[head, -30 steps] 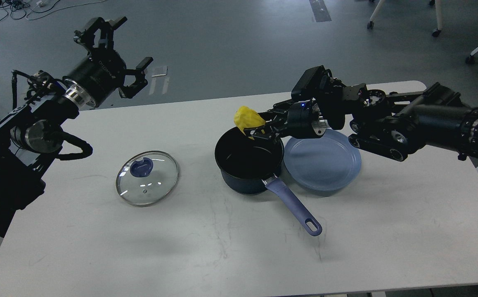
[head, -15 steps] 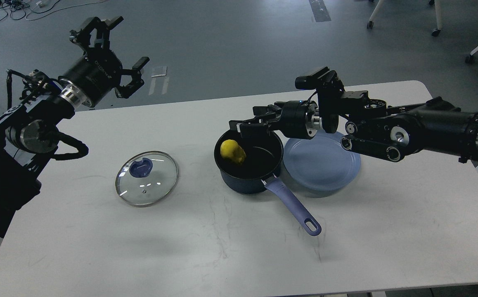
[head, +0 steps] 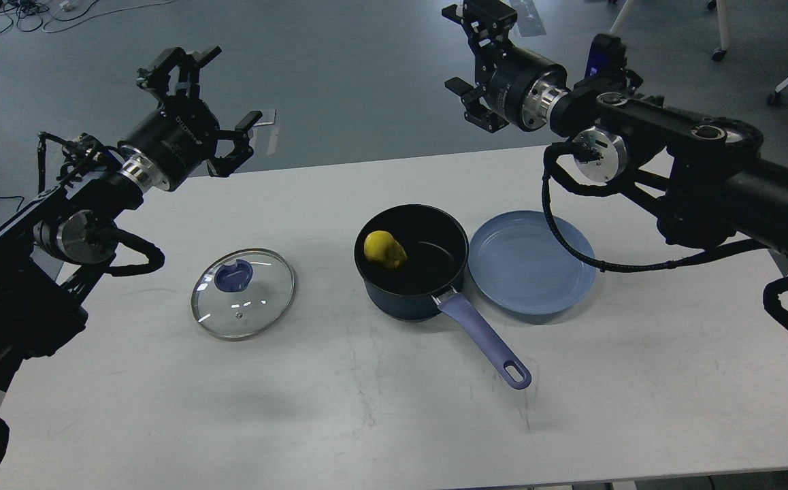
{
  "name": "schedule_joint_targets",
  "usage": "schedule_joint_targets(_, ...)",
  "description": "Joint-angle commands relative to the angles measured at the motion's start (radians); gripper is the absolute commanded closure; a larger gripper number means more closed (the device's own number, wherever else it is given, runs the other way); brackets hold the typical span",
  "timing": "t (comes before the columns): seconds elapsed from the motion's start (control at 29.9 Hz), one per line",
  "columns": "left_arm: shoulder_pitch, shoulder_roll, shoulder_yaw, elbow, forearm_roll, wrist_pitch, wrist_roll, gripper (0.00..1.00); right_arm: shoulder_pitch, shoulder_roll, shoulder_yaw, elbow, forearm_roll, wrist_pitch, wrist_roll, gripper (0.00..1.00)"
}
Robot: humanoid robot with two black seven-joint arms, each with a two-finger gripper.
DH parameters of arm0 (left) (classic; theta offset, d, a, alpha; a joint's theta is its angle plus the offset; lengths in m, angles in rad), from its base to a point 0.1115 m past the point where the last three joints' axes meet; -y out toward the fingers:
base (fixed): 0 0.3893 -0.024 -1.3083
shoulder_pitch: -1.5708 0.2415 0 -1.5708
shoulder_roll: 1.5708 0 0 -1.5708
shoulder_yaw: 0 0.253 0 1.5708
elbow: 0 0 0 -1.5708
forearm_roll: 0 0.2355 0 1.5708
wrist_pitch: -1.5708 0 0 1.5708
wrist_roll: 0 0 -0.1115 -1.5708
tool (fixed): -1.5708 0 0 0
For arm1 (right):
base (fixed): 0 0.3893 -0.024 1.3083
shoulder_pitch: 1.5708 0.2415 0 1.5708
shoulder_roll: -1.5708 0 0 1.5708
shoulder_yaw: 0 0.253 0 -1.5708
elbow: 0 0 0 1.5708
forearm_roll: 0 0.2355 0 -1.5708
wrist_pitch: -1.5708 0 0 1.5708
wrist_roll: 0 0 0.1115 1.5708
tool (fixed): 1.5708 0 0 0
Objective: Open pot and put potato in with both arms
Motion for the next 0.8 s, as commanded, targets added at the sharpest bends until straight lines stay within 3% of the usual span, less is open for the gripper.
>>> schedule_joint_targets(0.0, 0.014, -0.003, -0.001, -0.004, -0.001, -0.005, 0.000, 0.02, -0.065, -0.004, 0.048, -0.019, 0.031, 0.080, -0.032, 0.00)
schedule_joint_targets(0.23, 0.049, -0.020, -0.002, -0.004, -0.003, -0.005, -0.001, 0.02, -0.096, 0.025, 0.107, -0.051, 0.031, 0.090, -0.079, 0.00)
schedule_joint_targets(0.77, 0.078, -0.006, -0.018, -0.001, -0.006, -0.010, -0.004, 0.02, -0.097, 0.068, 0.117, -0.080, 0.029, 0.097, -0.079, 0.00)
